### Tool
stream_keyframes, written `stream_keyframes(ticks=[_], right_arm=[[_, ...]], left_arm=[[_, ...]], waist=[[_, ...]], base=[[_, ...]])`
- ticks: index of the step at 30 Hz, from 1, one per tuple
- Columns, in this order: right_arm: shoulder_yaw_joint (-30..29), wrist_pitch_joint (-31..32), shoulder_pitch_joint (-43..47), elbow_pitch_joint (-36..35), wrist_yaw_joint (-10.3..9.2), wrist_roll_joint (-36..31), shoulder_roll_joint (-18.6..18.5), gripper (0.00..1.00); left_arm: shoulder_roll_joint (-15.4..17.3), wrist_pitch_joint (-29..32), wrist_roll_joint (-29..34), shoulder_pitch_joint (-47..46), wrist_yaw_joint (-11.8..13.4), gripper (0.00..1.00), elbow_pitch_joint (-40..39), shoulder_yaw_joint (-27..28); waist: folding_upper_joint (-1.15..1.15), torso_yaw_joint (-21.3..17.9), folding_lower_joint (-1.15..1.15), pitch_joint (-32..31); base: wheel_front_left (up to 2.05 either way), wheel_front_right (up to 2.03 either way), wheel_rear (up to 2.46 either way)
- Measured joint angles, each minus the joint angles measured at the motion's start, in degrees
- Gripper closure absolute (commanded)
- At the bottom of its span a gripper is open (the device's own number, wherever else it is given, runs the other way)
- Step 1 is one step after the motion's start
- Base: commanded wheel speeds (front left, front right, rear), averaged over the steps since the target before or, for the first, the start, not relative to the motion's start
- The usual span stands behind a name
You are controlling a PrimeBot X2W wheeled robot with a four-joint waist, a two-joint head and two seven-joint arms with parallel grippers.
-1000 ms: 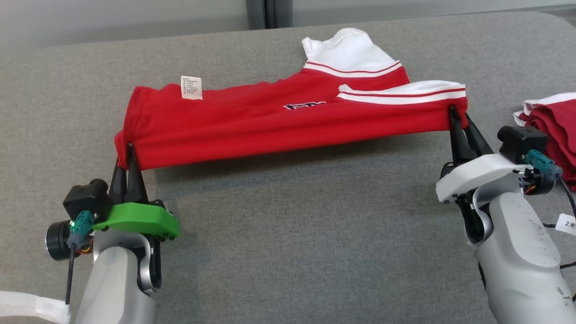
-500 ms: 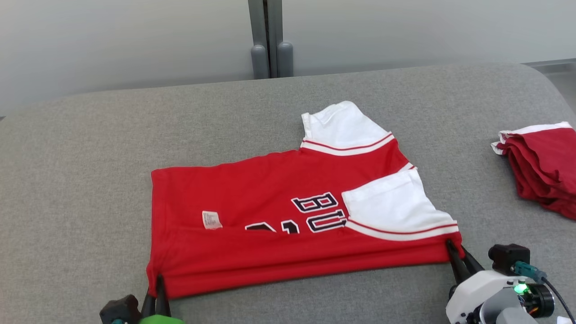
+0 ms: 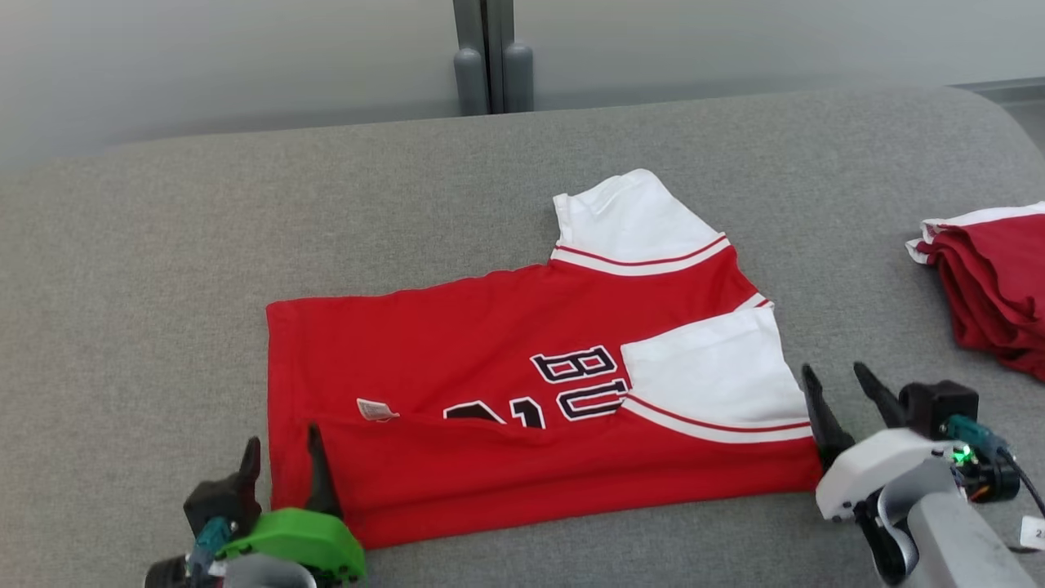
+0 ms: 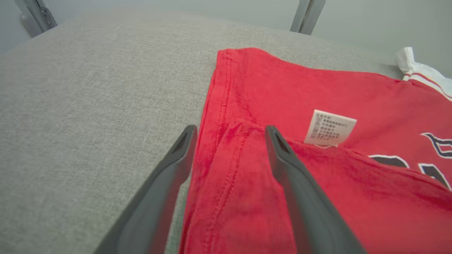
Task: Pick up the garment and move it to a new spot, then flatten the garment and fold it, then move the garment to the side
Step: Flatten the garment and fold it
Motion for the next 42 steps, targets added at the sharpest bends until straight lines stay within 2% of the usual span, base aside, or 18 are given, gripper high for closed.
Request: stream_keyframes(ticks=[4, 12, 21, 22, 23, 24, 34, 39, 42], right_arm=[[-0.3, 0.0, -5.4, -1.0, 0.0, -2.2, -0.1, 0.0], [0.4, 1.4, -16.6, 0.6, 0.0, -6.4, -0.7, 0.0], [2.9, 1.6, -26.3, 4.1, 0.0, -9.0, -1.2, 0.0], [3.2, 1.7, -27.2, 4.7, 0.0, -9.3, -1.4, 0.0], [3.3, 1.9, -28.0, 5.2, 0.0, -9.3, -1.5, 0.0], [3.4, 1.9, -29.0, 5.8, 0.0, -9.4, -1.5, 0.0], [6.0, 5.5, -39.6, 12.9, 0.0, -10.7, -2.6, 0.0], [8.0, 7.9, -44.9, 17.6, 0.0, -10.6, -3.0, 0.0], [9.0, 9.1, -47.2, 20.2, 0.0, -9.6, -2.9, 0.0]], left_arm=[[0.0, 0.0, 2.3, -7.2, -1.1, 0.0, 2.2, 0.9], [2.0, 0.0, 5.0, -22.0, -3.4, 0.0, 13.2, 3.1], [2.5, 0.0, 6.1, -29.9, -5.6, 0.0, 20.4, 4.0], [2.4, 0.0, 6.2, -30.5, -6.0, 0.35, 21.4, 4.0], [2.3, 0.0, 6.3, -30.9, -6.2, 0.76, 21.8, 3.9], [2.3, -0.1, 6.4, -31.5, -6.6, 1.0, 22.3, 3.8], [0.5, -0.1, 7.4, -34.5, -7.8, 1.0, 21.8, 2.3], [0.2, -0.1, 7.6, -34.9, -8.1, 1.0, 19.7, 0.0], [0.2, 0.0, 5.3, -35.0, -8.4, 1.0, 18.3, -2.6]], waist=[[0.0, 0.3, 0.0, 2.7], [0.0, 0.7, 0.0, 8.8], [0.0, 0.7, 0.0, 15.2], [0.0, 0.8, 0.0, 15.9], [0.0, 0.9, 0.0, 16.3], [0.0, 1.0, 0.0, 16.9], [0.0, 4.3, 0.0, 19.6], [0.0, 7.2, 0.0, 20.7], [0.0, 8.8, 0.01, 21.4]], base=[[0.0, 0.0, 0.0], [0.0, 0.0, 0.0], [0.0, 0.0, 0.0], [0.0, 0.0, 0.0], [0.0, 0.0, 0.0], [0.0, 0.0, 0.0], [0.0, 0.0, 0.0], [0.0, 0.0, 0.0], [0.0, 0.0, 0.0]])
